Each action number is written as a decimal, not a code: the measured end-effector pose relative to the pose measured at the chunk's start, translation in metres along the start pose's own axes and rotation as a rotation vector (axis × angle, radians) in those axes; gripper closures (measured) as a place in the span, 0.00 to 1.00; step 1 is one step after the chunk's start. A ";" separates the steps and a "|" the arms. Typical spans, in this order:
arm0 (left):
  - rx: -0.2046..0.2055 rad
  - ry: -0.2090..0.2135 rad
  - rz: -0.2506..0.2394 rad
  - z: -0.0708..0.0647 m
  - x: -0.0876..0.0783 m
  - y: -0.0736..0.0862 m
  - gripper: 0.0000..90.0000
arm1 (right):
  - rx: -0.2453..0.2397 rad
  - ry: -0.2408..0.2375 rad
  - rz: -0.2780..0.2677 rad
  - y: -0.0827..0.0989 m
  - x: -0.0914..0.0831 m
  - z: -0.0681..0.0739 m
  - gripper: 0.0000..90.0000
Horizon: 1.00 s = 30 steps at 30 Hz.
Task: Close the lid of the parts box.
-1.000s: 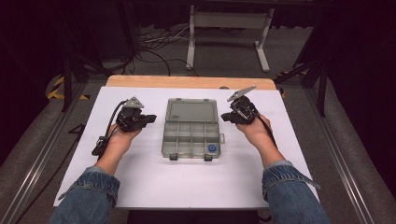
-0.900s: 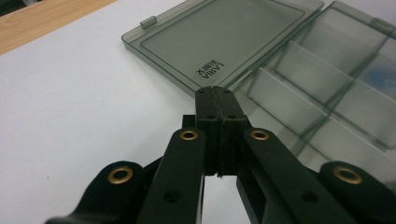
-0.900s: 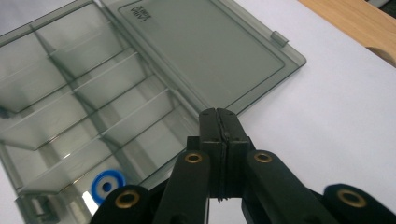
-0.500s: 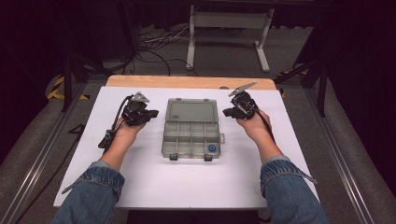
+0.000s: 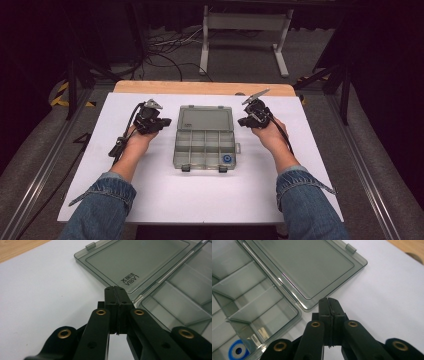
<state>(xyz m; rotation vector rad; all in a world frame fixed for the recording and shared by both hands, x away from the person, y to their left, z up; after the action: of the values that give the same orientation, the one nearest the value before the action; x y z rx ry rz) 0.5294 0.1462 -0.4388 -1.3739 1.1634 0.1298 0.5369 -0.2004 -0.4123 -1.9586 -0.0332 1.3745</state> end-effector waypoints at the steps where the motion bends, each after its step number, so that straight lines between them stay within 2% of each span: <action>1: 0.013 -0.009 0.003 0.001 0.001 0.000 0.99 | -0.003 -0.003 0.004 0.000 0.002 0.000 1.00; 5: -0.003 -0.021 0.028 0.003 0.010 0.002 0.99 | 0.001 -0.009 0.026 0.000 0.011 0.001 1.00; 7: 0.014 -0.030 0.038 0.005 0.013 0.002 0.99 | 0.003 -0.012 0.037 0.000 0.015 0.001 1.00; 8: 0.001 -0.025 0.040 0.004 0.015 0.002 0.99 | 0.007 -0.011 0.045 0.001 0.018 0.000 1.00; 11: 0.001 -0.033 0.051 0.006 0.019 0.002 0.99 | 0.011 -0.013 0.057 0.003 0.023 -0.001 1.00; 12: -0.018 -0.029 0.054 0.006 0.021 0.002 0.99 | 0.017 -0.014 0.062 0.003 0.025 -0.001 1.00; 15: -0.022 -0.045 0.057 0.009 0.026 0.003 0.99 | 0.023 -0.015 0.076 0.005 0.031 -0.003 1.00; 21: -0.033 -0.048 0.069 0.009 0.032 0.002 0.99 | 0.029 -0.016 0.093 0.008 0.037 -0.005 1.00; 30: -0.026 -0.054 0.094 0.006 0.040 0.003 0.99 | 0.048 -0.018 0.109 0.012 0.043 -0.008 1.00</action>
<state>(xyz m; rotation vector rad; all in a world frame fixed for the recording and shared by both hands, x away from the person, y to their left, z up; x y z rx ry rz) 0.5501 0.1308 -0.4701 -1.3310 1.1846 0.2487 0.5576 -0.1962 -0.4527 -1.9324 0.0993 1.4498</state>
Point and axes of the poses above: each handheld gripper's, and its own axes: x roughly forward along the jaws, y roughly out of its underside, z roughly to its left, the point moved 3 cm from there along x, roughly forward along the jaws, and after that the axes turned 13 degrees about -x, right-handed, at the moved point
